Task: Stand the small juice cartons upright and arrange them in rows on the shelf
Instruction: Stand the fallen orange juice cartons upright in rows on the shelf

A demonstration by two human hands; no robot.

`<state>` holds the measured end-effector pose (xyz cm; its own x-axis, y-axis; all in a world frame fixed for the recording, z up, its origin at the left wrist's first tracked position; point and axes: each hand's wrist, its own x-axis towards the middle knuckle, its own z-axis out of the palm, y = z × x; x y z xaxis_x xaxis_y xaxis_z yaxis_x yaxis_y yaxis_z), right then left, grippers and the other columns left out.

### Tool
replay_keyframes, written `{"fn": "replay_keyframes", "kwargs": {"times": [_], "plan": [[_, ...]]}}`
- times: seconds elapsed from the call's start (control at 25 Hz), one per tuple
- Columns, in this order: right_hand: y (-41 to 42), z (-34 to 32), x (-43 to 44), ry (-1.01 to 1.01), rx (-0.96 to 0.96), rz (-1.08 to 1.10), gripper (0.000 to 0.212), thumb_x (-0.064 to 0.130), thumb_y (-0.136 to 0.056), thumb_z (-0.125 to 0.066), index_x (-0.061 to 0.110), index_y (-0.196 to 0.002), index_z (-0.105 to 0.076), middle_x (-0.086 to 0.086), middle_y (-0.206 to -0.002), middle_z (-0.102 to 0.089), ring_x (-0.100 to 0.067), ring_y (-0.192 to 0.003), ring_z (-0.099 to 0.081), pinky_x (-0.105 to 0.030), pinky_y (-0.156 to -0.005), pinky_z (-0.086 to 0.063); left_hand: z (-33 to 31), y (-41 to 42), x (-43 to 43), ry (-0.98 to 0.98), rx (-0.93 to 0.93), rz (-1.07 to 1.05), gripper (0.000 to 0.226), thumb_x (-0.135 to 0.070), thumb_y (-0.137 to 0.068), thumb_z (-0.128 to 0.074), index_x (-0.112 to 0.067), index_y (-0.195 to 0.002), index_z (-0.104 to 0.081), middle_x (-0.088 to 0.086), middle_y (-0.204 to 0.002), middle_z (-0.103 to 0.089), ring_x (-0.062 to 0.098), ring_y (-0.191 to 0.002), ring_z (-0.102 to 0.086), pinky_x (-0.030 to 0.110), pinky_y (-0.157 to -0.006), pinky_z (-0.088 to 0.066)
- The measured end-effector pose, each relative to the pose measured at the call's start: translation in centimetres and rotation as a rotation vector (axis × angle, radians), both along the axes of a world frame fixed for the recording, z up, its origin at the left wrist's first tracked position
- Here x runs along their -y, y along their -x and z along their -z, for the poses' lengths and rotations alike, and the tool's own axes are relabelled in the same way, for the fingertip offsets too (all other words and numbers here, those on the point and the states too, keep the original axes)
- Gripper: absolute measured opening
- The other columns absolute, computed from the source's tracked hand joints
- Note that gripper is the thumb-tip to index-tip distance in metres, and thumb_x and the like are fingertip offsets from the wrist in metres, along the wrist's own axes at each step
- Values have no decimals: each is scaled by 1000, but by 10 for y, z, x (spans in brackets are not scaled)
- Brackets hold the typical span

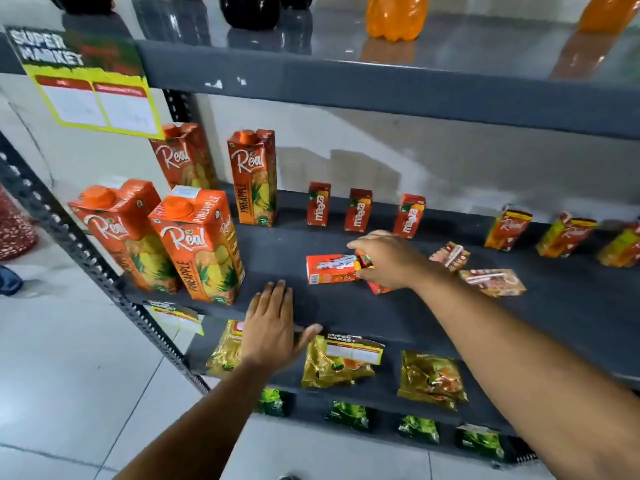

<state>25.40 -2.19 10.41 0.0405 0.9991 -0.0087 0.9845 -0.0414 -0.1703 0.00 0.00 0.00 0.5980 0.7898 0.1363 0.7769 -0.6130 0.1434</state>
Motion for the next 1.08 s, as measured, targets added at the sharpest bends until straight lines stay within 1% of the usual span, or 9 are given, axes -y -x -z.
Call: {"fn": "replay_keyframes", "kwargs": {"times": [0.16, 0.24, 0.36, 0.44, 0.48, 0.56, 0.72, 0.88, 1.08], "plan": [[10, 9, -29, 213, 146, 6, 76, 45, -79, -70, 30, -145, -36, -7, -157, -30, -31, -146, -12, -50, -114, -12, 3, -3, -4, -22, -34, -44, 108, -83, -80, -8, 0, -147, -23, 18, -157, -20, 32, -145, -17, 43, -117, -10], [5, 18, -35, 241, 151, 22, 71, 46, -80, -69, 34, -143, -39, -10, -157, -28, -33, -145, -13, -48, -114, -10, 7, -2, -6, -44, -33, -27, 105, -81, -81, -5, -1, -147, -24, 17, -157, -22, 31, -145, -17, 43, -118, -9], [3, 16, -36, 210, 164, -67, 65, 44, -77, -71, 30, -136, -48, -8, -147, -45, -26, -142, -24, -46, -115, -5, 5, -2, -4, -49, -59, -19, 101, -79, -84, -12, 0, -142, -36, 18, -152, -34, 32, -142, -27, 46, -116, -15], [2, 1, -42, 185, 88, -110, 66, 40, -73, -76, 28, -133, -52, -5, -138, -54, -23, -132, -40, -45, -112, -17, 6, -2, -4, -57, -50, -12, 98, -79, -84, -24, 1, -138, -44, 18, -148, -40, 34, -138, -35, 48, -114, -23], [3, -11, -48, 173, -4, -125, 67, 34, -71, -79, 26, -133, -54, -4, -136, -56, -21, -125, -46, -40, -107, -29, 7, -2, -4, -63, -34, -10, 96, -78, -84, -29, 1, -135, -47, 18, -146, -43, 34, -136, -38, 49, -112, -28], [11, -34, -59, 145, -95, -208, 68, 16, -70, -79, 20, -133, -54, -6, -136, -55, -21, -120, -51, -31, -95, -39, 8, -1, -4, -76, 32, -19, 82, -67, -90, -30, 0, -133, -51, 17, -143, -48, 33, -134, -43, 46, -111, -32], [44, -49, -74, 132, 158, -397, 69, -3, -78, -67, 22, -139, -47, -3, -144, -48, -23, -129, -46, -39, -103, -42, 6, -7, 0, -46, 131, -106, 55, -39, -99, -27, -4, -132, -53, 13, -143, -50, 29, -134, -42, 41, -112, -26], [60, -45, -80, 173, 282, -466, 76, -14, -76, -63, 22, -140, -45, -1, -146, -46, -23, -132, -44, -42, -104, -43, 7, -9, 1, -67, 144, -132, 51, -35, -96, -33, -4, -131, -54, 14, -140, -52, 30, -131, -45, 43, -110, -31], [56, -44, -84, 177, 285, -484, 72, -11, -76, -67, 22, -137, -49, 0, -144, -48, -23, -130, -45, -39, -101, -44, 8, -9, 1, -72, 129, -133, 52, -36, -96, -34, -4, -131, -55, 14, -140, -53, 30, -131, -46, 42, -110, -31]]}}
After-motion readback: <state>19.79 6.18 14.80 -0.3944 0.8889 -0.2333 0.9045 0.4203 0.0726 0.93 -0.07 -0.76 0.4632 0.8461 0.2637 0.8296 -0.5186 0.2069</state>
